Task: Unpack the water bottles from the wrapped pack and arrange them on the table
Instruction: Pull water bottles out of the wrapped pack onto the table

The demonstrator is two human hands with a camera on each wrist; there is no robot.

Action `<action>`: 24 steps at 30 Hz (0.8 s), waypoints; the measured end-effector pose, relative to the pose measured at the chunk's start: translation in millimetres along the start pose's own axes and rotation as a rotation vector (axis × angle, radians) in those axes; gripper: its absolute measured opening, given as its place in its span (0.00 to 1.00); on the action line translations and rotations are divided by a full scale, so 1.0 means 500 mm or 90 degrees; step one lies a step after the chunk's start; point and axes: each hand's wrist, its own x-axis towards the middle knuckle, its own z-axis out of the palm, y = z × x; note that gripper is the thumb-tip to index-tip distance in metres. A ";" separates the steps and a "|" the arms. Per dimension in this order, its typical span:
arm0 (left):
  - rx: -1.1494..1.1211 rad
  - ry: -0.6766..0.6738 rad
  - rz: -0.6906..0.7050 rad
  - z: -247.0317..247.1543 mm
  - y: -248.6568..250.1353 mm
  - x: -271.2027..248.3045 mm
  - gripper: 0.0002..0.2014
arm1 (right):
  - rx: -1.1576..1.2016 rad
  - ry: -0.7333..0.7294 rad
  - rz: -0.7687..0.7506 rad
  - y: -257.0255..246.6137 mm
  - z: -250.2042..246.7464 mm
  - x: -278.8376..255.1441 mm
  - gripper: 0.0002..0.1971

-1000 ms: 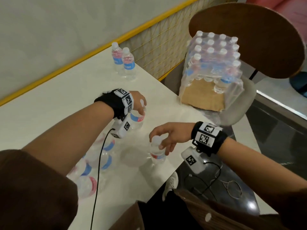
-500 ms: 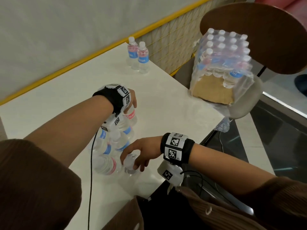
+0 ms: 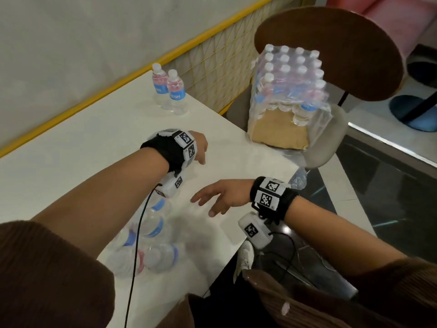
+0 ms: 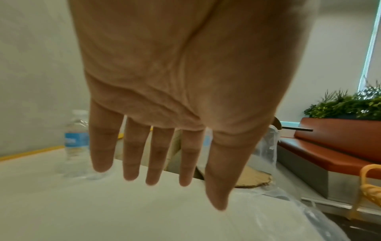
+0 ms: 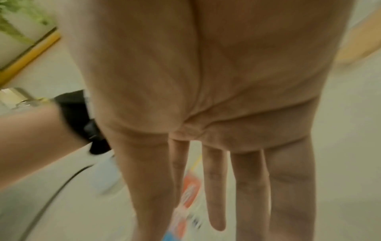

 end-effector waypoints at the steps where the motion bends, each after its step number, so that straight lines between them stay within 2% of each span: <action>1: -0.002 0.011 0.014 -0.002 0.021 0.012 0.25 | 0.024 0.036 0.027 0.027 -0.031 -0.013 0.26; 4: -0.046 0.069 0.065 -0.005 0.083 0.057 0.25 | 0.106 0.183 0.102 0.114 -0.121 -0.048 0.23; 7: -0.120 0.136 0.092 -0.013 0.144 0.103 0.25 | 0.209 0.337 0.128 0.190 -0.201 -0.082 0.20; 10: -0.185 0.192 0.116 -0.036 0.195 0.142 0.29 | 0.308 0.507 0.128 0.244 -0.273 -0.106 0.24; 14: -0.198 0.198 0.108 -0.074 0.236 0.196 0.40 | 0.388 0.663 0.098 0.278 -0.359 -0.120 0.34; 17: -0.211 0.214 0.103 -0.102 0.257 0.227 0.42 | 0.364 0.784 0.158 0.287 -0.423 -0.125 0.29; 18: -0.220 0.226 0.105 -0.108 0.260 0.233 0.43 | 0.327 0.808 0.195 0.289 -0.441 -0.130 0.27; 20: -0.245 0.259 0.114 -0.114 0.264 0.243 0.41 | 0.254 0.801 0.267 0.287 -0.469 -0.142 0.28; 23: -0.261 0.294 0.135 -0.115 0.265 0.253 0.38 | 0.231 0.711 0.327 0.273 -0.494 -0.154 0.28; 24: -0.265 0.299 0.140 -0.115 0.265 0.256 0.37 | 0.226 0.692 0.322 0.300 -0.516 -0.137 0.28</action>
